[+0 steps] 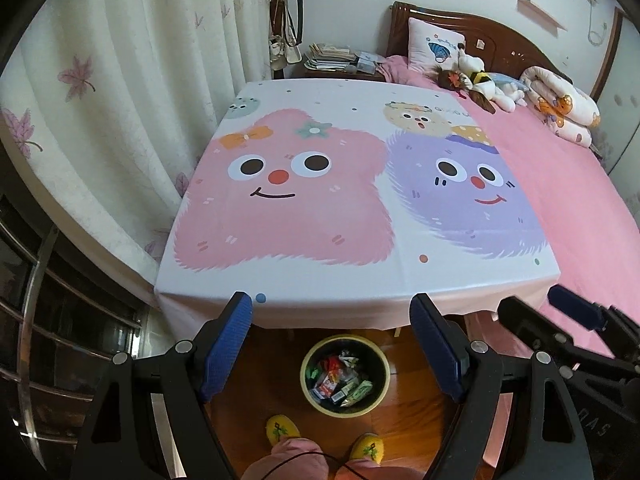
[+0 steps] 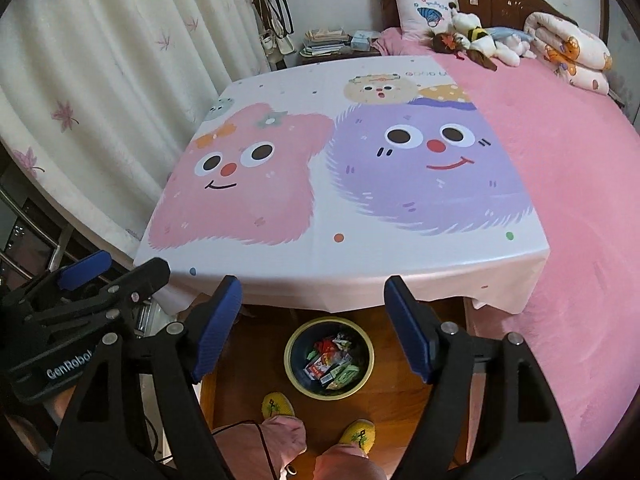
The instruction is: Collect trash
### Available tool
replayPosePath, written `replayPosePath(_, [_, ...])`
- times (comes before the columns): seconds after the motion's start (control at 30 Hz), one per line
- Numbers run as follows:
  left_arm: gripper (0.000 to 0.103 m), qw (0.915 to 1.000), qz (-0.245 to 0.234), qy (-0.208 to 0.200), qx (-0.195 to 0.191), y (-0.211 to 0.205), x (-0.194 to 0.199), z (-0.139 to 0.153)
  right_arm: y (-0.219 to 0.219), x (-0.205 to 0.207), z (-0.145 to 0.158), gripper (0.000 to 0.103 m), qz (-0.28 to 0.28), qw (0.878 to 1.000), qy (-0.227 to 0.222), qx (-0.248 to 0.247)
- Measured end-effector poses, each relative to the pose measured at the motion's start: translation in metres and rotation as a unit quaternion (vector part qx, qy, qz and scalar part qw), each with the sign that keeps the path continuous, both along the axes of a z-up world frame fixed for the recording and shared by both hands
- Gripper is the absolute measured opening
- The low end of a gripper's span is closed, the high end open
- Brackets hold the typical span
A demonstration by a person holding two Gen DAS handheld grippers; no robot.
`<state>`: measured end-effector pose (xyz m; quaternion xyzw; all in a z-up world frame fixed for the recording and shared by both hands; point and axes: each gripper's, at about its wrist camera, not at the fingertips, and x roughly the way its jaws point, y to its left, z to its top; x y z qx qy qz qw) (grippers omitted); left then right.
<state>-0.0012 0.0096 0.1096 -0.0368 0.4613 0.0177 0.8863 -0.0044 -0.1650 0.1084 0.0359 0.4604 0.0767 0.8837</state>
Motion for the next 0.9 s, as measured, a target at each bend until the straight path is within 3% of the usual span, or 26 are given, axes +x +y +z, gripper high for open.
replayPosePath(0.9, [0.082,0.9999,0.006,-0.012,0.001,0.006,-0.011,0.005,0.008,-0.015,0.01,0.071,0.01,1.0,-0.019,-0.011])
